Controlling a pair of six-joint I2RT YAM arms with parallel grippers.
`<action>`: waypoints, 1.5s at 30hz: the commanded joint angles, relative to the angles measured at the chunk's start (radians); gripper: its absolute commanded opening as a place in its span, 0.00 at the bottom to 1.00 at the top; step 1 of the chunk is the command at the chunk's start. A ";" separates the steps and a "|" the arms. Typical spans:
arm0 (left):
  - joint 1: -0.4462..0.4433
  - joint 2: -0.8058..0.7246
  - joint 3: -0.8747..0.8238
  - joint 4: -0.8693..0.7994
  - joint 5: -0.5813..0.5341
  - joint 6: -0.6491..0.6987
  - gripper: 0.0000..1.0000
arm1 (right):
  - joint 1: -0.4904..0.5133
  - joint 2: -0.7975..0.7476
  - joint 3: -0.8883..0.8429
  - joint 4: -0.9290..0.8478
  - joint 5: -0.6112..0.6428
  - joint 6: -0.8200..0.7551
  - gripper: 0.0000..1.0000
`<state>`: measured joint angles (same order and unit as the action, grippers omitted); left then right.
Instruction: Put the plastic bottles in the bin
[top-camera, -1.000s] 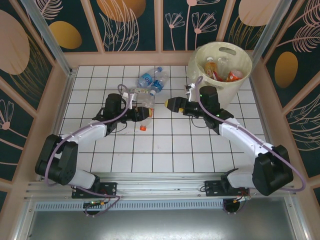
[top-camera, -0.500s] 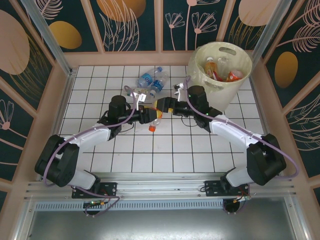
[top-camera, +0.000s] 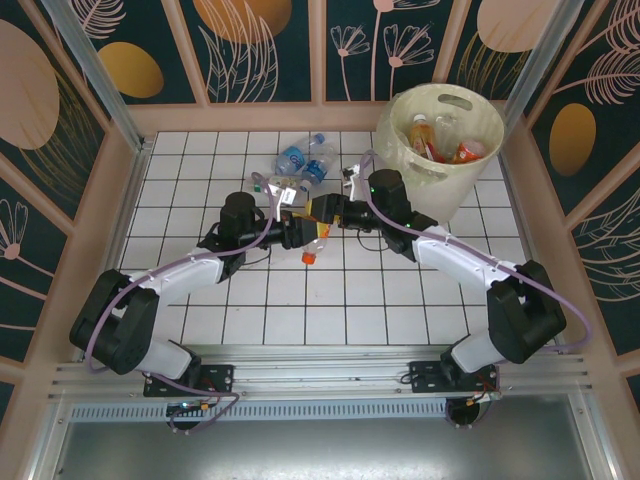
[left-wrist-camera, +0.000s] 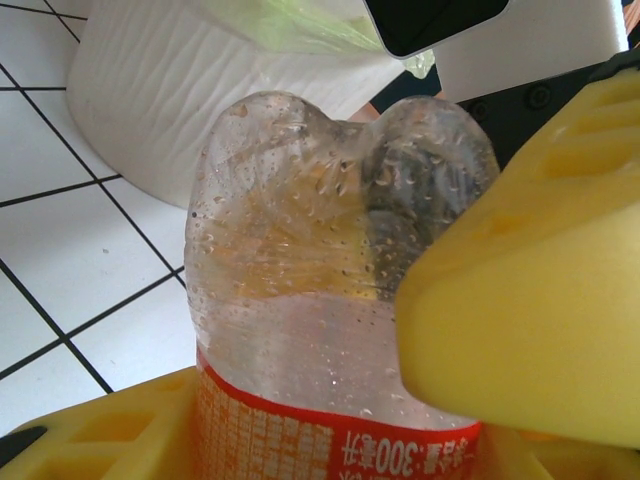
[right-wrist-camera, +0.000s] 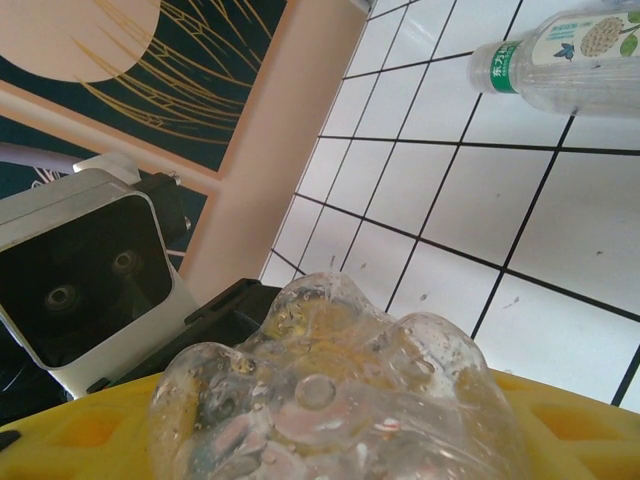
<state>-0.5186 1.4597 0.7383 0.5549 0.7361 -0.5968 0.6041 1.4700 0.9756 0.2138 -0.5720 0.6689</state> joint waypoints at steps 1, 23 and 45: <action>-0.008 0.007 0.000 0.045 0.004 -0.009 0.55 | 0.009 -0.004 0.033 0.020 0.009 -0.007 0.59; -0.008 -0.217 0.077 -0.378 -0.106 0.232 0.99 | -0.111 -0.225 0.191 -0.338 0.215 -0.218 0.53; -0.007 -0.362 0.085 -0.449 -0.108 0.278 0.99 | -0.400 -0.089 0.676 -0.524 0.776 -0.562 0.54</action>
<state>-0.5201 1.1042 0.8135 0.0963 0.6224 -0.3187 0.2424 1.3174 1.5955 -0.2333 0.0856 0.1547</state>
